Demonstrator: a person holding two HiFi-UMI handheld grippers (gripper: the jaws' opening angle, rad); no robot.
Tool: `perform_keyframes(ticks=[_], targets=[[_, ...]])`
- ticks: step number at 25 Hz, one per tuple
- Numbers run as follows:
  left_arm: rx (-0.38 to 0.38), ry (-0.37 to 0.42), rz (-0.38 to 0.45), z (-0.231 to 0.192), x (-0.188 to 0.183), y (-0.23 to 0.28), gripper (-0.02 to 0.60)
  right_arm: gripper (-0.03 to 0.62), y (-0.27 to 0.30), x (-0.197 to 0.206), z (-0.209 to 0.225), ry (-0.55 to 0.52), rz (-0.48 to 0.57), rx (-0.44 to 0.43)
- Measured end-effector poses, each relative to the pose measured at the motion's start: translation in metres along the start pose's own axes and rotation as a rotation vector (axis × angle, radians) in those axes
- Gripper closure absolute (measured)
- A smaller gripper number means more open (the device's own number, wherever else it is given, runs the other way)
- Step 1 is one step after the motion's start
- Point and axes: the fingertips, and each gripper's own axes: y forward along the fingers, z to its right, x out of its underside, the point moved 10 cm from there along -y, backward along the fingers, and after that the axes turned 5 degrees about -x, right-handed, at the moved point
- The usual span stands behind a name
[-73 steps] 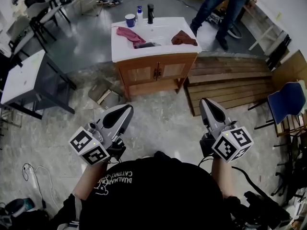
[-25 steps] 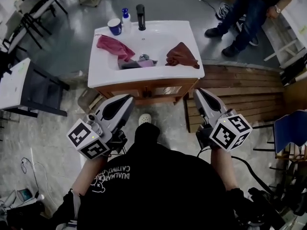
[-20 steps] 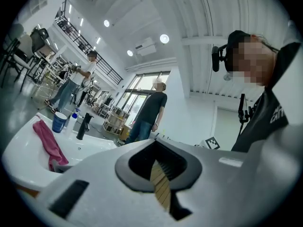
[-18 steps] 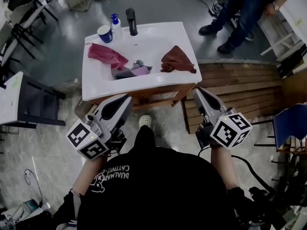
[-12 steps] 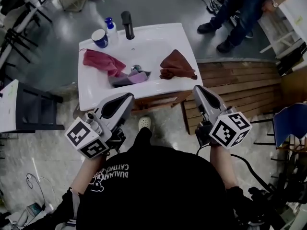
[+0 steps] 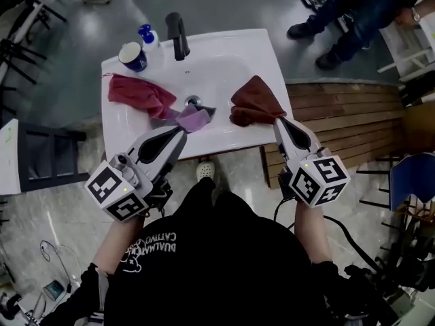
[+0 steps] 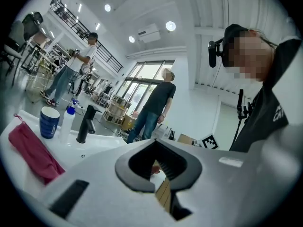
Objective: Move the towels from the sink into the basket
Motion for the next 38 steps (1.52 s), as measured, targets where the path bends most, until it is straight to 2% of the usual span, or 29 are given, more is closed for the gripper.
perform_keyframes(ticks=[2, 6, 11, 14, 17, 20, 25, 38], targets=[[-0.001, -0.008, -0.018, -0.011, -0.001, 0.008, 0.583, 0.588, 0.013, 0.005, 0.009, 0.014, -0.028, 0.003], [0.006, -0.015, -0.051, -0.034, -0.001, 0.026, 0.583, 0.588, 0.037, 0.016, 0.03, 0.127, -0.029, -0.004], [0.022, -0.032, -0.077, -0.057, 0.002, 0.045, 0.583, 0.586, 0.056, 0.027, 0.048, 0.139, -0.06, 0.037], [0.032, -0.047, -0.091, -0.065, 0.007, 0.052, 0.583, 0.472, 0.062, 0.034, 0.052, 0.131, -0.096, 0.025], [0.042, -0.059, -0.108, -0.068, 0.011, 0.059, 0.583, 0.45, 0.067, 0.041, 0.055, 0.108, -0.153, 0.025], [0.047, -0.069, -0.12, -0.068, 0.015, 0.065, 0.583, 0.39, 0.074, 0.05, 0.058, 0.073, -0.227, 0.029], [0.054, -0.081, -0.138, -0.069, 0.02, 0.07, 0.583, 0.403, 0.082, 0.061, 0.064, 0.058, -0.293, 0.065], [0.038, -0.088, -0.133, -0.07, 0.022, 0.065, 0.583, 0.524, 0.088, 0.07, 0.063, 0.033, -0.374, 0.062]])
